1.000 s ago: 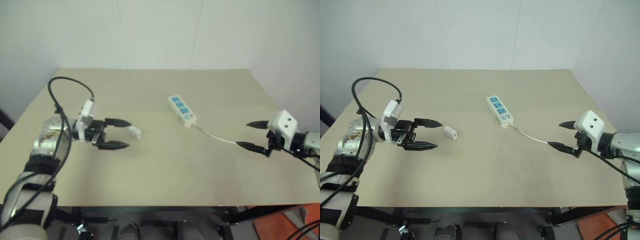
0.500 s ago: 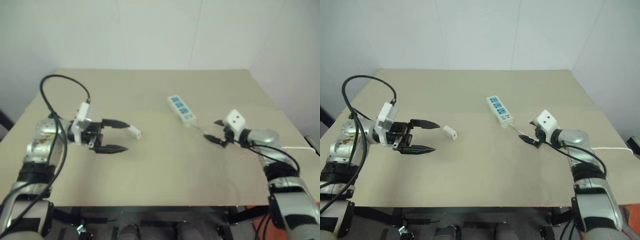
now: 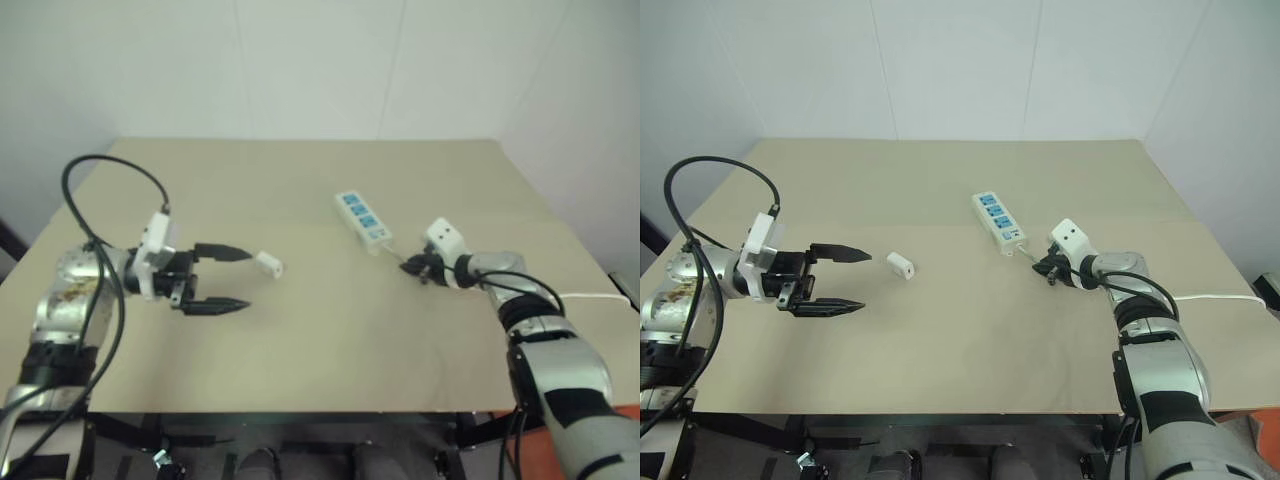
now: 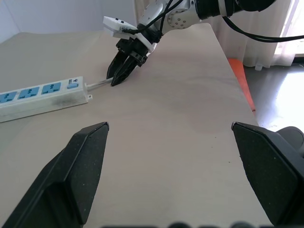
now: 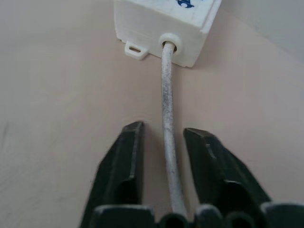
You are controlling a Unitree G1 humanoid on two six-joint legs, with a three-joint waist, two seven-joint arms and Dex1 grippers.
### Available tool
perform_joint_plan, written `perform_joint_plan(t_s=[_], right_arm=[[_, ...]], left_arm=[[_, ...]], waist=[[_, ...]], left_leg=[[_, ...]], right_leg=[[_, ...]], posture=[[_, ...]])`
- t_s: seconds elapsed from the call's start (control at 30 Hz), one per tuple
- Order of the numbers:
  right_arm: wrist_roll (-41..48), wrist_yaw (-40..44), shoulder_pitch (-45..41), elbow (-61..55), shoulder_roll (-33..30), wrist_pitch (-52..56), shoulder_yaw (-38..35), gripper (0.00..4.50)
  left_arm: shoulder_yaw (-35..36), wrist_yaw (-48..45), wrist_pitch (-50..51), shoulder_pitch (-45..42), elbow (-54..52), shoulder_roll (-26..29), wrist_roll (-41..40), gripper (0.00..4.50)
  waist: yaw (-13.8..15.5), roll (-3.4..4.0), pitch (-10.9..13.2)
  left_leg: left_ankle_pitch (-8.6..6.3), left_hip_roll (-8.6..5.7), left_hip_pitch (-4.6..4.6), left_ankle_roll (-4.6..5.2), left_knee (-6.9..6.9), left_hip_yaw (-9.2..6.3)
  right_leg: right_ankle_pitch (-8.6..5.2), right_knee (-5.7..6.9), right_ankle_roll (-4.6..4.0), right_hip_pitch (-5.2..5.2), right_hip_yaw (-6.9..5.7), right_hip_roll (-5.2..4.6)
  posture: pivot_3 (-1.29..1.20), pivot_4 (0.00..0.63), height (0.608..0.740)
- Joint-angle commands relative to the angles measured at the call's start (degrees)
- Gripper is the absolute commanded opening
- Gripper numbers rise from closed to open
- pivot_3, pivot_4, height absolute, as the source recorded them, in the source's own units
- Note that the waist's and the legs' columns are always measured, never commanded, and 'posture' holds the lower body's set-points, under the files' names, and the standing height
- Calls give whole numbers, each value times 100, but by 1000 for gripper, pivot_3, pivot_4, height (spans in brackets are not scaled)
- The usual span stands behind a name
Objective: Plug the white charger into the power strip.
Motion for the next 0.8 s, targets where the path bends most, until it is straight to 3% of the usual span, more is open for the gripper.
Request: perform_joint_plan(t_s=[0.03, 0.17, 0.27, 0.43, 0.57, 0.8], right_arm=[[-1, 163, -45, -88, -32, 22, -21, 146], [25, 287, 277, -583, -163, -207, -29, 27], [257, 587, 902, -1689, -425, -59, -156, 27], [1092, 944, 2761, -4707, -1039, 1204, -707, 27], [1125, 415, 4083, -6119, -1107, 1655, -923, 27], [1352, -767, 4981, -7488, -552, 2010, -1343, 2319]], left_arm=[[181, 16, -37, -284, 108, 78, 74, 4500], [140, 21, -56, -449, 231, -7, 150, 4500], [123, 2, -23, -512, 209, -51, 148, 4500], [124, -16, 49, -542, 147, -92, 178, 4500], [92, -76, 36, -643, 293, -140, 224, 4500], [17, -133, 150, -829, 309, -249, 210, 4500]], waist=[[0, 0, 0], [-2, 0, 0], [20, 0, 0], [77, 0, 0], [76, -1, -1], [21, -2, -2]], left_leg=[[0, 0, 0, 0, 0, 0], [0, 0, -1, 0, -1, 0], [0, 0, -3, 0, -4, -1], [0, -3, -15, 0, -5, -6], [0, -1, -14, 0, -2, -8], [0, 3, 30, 0, -1, -4]], right_leg=[[0, 0, 0, 0, -1, 0], [0, -1, 0, 0, -1, 0], [0, -1, 1, -2, -1, 0], [-2, -2, 3, -8, -5, -2], [-6, 1, 10, -9, -7, 0], [-23, 0, 40, 32, -1, 6]], posture=[[0, 150, 740], [0, 150, 740], [0, 150, 740], [0, 150, 740], [0, 150, 740], [0, 150, 740]])
